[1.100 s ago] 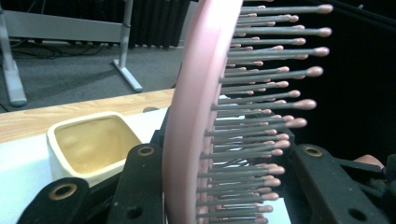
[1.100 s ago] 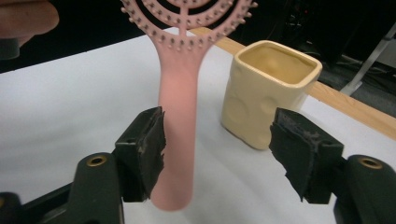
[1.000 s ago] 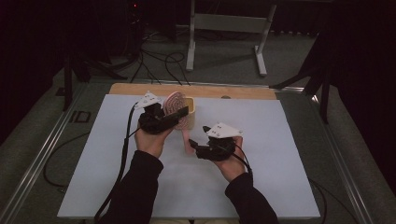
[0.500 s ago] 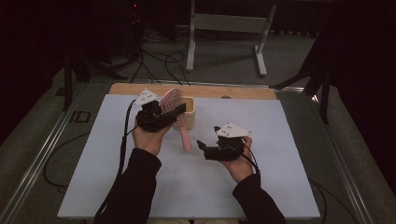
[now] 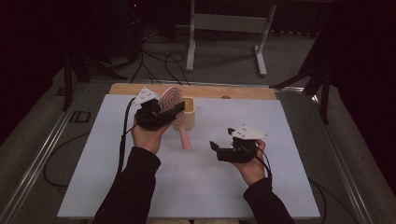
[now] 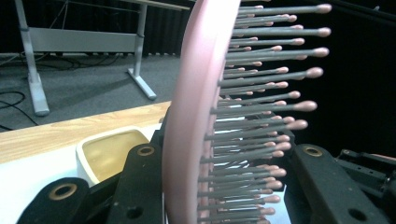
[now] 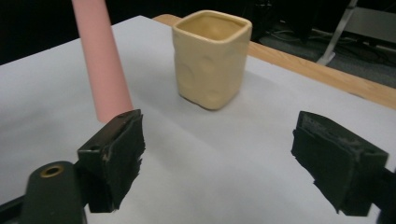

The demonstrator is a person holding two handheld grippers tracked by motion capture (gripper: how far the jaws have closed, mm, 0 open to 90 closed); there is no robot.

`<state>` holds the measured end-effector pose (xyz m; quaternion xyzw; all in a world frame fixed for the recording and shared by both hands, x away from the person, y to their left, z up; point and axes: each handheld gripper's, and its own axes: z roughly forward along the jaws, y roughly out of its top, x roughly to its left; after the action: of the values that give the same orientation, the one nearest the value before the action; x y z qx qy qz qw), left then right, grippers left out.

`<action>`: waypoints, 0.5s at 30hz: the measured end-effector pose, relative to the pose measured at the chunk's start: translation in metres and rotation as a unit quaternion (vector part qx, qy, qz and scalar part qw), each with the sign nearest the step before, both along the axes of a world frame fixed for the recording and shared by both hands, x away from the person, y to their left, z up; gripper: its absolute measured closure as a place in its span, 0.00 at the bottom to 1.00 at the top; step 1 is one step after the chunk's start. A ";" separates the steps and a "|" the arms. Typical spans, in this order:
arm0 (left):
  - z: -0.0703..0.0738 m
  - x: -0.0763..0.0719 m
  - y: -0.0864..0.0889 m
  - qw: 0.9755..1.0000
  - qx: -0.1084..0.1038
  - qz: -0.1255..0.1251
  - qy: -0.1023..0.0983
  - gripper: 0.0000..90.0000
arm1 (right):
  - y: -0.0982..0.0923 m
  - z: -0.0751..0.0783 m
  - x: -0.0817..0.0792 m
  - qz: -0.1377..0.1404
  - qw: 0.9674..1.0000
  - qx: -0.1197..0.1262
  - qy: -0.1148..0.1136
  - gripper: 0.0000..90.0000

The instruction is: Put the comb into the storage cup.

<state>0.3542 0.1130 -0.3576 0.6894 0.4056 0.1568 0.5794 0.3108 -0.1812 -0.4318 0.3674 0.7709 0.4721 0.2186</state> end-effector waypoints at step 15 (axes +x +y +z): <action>0.004 0.005 0.005 1.000 0.011 0.004 -0.012 0.69 | -0.030 -0.006 -0.009 -0.025 1.000 0.009 -0.002 0.16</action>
<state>0.3593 0.1182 -0.3535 0.6921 0.3994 0.1714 0.5762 0.3013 -0.2112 -0.4375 0.3879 0.7569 0.4736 0.2288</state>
